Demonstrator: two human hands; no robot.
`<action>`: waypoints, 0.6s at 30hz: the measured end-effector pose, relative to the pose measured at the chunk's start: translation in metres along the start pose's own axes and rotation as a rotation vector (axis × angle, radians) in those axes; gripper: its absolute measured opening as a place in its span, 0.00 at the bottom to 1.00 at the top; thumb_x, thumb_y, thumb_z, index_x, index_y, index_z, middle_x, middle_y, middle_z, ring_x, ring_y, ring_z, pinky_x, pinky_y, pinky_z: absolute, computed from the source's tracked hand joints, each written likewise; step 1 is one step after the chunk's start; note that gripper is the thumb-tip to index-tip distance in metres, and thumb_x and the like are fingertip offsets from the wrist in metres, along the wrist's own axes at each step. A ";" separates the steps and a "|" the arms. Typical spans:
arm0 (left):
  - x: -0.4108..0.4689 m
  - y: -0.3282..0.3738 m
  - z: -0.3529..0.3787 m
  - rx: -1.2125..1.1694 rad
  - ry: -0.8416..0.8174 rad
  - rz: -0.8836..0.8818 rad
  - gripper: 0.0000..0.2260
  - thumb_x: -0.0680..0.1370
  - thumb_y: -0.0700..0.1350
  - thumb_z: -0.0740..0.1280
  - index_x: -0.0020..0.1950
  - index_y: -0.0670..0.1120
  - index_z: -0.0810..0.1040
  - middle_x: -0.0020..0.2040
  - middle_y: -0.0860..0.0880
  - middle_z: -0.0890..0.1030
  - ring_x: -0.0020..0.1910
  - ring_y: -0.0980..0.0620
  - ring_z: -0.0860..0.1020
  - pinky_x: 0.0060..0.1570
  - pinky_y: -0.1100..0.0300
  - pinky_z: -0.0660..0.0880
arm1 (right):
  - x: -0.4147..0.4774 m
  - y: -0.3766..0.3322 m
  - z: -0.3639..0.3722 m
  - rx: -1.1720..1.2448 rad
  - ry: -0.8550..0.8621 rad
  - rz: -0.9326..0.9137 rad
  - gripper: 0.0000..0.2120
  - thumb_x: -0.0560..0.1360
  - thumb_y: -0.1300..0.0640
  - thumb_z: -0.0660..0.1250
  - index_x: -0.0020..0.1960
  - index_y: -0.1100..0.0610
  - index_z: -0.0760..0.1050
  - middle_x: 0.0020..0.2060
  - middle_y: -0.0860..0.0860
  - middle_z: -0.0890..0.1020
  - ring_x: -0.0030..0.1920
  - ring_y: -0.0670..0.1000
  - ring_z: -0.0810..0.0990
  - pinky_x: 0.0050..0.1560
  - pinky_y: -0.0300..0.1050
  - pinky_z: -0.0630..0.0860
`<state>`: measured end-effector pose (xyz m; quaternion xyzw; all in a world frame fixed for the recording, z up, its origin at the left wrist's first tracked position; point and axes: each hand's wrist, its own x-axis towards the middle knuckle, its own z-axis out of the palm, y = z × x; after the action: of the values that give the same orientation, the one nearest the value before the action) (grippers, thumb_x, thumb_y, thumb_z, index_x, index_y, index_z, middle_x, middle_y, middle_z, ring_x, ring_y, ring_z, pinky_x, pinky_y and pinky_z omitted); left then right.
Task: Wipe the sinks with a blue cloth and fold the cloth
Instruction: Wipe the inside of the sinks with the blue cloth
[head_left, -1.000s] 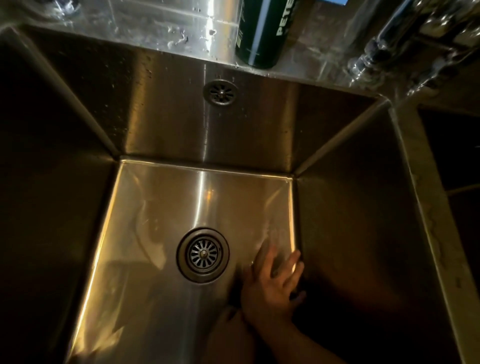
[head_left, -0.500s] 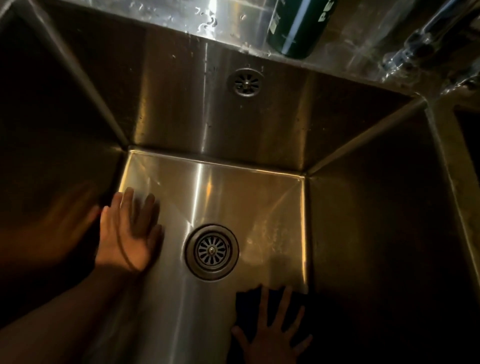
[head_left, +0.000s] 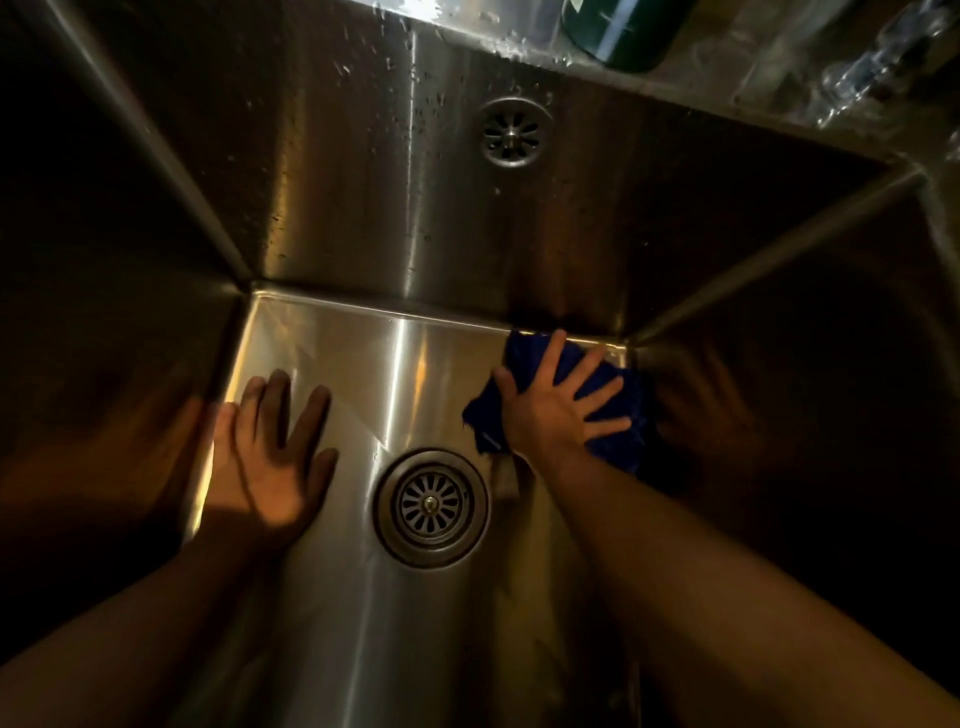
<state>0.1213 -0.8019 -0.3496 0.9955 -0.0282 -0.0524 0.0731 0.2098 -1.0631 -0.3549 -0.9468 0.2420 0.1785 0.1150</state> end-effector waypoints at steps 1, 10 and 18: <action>0.000 -0.001 0.001 -0.015 0.009 0.002 0.28 0.76 0.56 0.54 0.74 0.46 0.65 0.72 0.33 0.63 0.72 0.32 0.60 0.67 0.38 0.57 | 0.009 -0.004 -0.003 0.000 0.000 -0.012 0.41 0.71 0.26 0.48 0.74 0.41 0.31 0.74 0.55 0.30 0.72 0.69 0.31 0.61 0.79 0.33; -0.006 0.003 -0.009 -0.098 0.034 -0.035 0.27 0.77 0.55 0.56 0.73 0.42 0.67 0.71 0.31 0.64 0.70 0.32 0.62 0.67 0.40 0.58 | -0.088 0.069 0.010 -0.244 0.038 -0.379 0.40 0.72 0.29 0.48 0.76 0.43 0.37 0.77 0.58 0.41 0.75 0.67 0.41 0.67 0.77 0.44; -0.030 0.013 -0.010 -0.228 -0.075 -0.083 0.27 0.77 0.58 0.52 0.72 0.44 0.67 0.71 0.34 0.64 0.69 0.34 0.64 0.67 0.40 0.57 | -0.189 0.114 0.018 0.005 0.132 -0.851 0.19 0.65 0.35 0.33 0.45 0.19 0.58 0.47 0.27 0.75 0.63 0.34 0.72 0.70 0.41 0.58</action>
<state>0.0920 -0.8118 -0.3351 0.9784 0.0163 -0.0952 0.1827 -0.0069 -1.0760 -0.3116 -0.9713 -0.1628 0.0537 0.1650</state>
